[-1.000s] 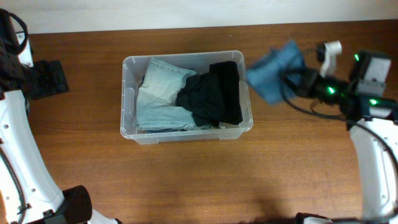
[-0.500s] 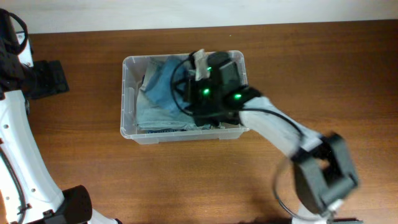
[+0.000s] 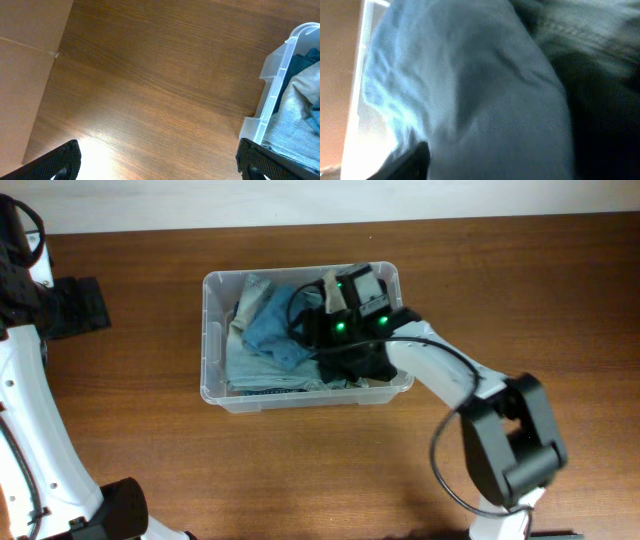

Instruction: Pack container

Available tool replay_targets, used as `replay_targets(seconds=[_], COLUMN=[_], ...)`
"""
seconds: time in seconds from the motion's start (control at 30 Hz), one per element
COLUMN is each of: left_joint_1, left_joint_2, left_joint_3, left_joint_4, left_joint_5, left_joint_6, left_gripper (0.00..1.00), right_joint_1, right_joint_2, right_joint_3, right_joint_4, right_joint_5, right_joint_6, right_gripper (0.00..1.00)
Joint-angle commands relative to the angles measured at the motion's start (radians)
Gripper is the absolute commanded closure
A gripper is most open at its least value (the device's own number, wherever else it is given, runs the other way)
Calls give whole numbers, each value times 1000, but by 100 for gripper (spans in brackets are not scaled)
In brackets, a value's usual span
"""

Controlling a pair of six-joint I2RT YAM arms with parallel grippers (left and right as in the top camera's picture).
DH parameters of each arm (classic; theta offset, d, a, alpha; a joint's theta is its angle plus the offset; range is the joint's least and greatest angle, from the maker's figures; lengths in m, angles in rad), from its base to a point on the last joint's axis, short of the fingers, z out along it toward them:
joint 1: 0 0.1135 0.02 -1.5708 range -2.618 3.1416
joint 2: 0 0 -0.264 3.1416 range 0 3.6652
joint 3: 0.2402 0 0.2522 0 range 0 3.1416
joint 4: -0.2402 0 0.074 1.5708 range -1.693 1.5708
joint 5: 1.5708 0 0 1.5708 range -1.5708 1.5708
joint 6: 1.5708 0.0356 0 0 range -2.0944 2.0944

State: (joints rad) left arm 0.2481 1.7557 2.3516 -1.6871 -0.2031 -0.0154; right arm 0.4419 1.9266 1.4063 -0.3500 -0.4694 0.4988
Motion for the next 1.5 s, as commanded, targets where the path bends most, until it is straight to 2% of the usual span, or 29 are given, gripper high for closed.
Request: replay_targets(seconds=[0.0,0.07,0.1,0.13,0.17,0.2,0.27,0.37,0.47,0.57,0.63,0.73,0.83,0.87,0.93,0.97,1.0,1.07,1.23,1.47], left_joint_1=[3,3,3,3,3,3,3,3,3,3,3,3,3,3,3,3,3,3,3,3], left_joint_2=[-14,-14,-14,-14,-14,-14,-14,-14,-14,-14,-14,-14,-14,-14,-14,-14,-14,-14,-14,-14], left_joint_3=[5,5,5,5,5,5,5,5,5,5,5,5,5,5,5,5,5,5,5,5], left_joint_4=[0,0,0,0,0,0,0,0,0,0,0,0,0,0,0,0,0,0,0,0], left_joint_5=[-11,-11,-11,-11,-11,-11,-11,-11,-11,-11,-11,-11,-11,-11,-11,-11,-11,-11,-11,-11], left_joint_6=[11,11,11,11,11,11,11,11,11,11,11,11,11,11,11,11,11,11,11,11], left_gripper=[1,1,1,1,1,1,1,1,1,1,1,1,1,1,1,1,1,1,1,1], right_joint_1=[-14,-3,3,21,29,53,96,142,183,186,179,178,180,179,178,178,178,169,129,-29], right_joint_2=[-152,-207,-225,-231,-230,-213,-158,-61,122,230,242,196,110,55,3,-20,-40,-120,-278,-497], right_joint_3=[101,145,158,171,170,168,168,168,168,168,169,213,330,415,479,501,513,535,535,535], right_joint_4=[-115,-142,-141,-134,-129,-118,-102,-87,-82,-93,-100,-125,-232,-304,-353,-373,-385,-456,-537,-660], right_joint_5=[257,298,298,294,294,298,298,298,299,305,302,289,289,290,291,290,293,437,640,646], right_joint_6=[-89,-129,-132,-132,-132,-133,-133,-132,-132,-124,-125,-153,-277,-320,-323,-327,-329,-398,-398,-416], right_gripper=[35,36,43,62,68,79,84,85,91,91,91,83,53,32,25,17,2,1,2,1])
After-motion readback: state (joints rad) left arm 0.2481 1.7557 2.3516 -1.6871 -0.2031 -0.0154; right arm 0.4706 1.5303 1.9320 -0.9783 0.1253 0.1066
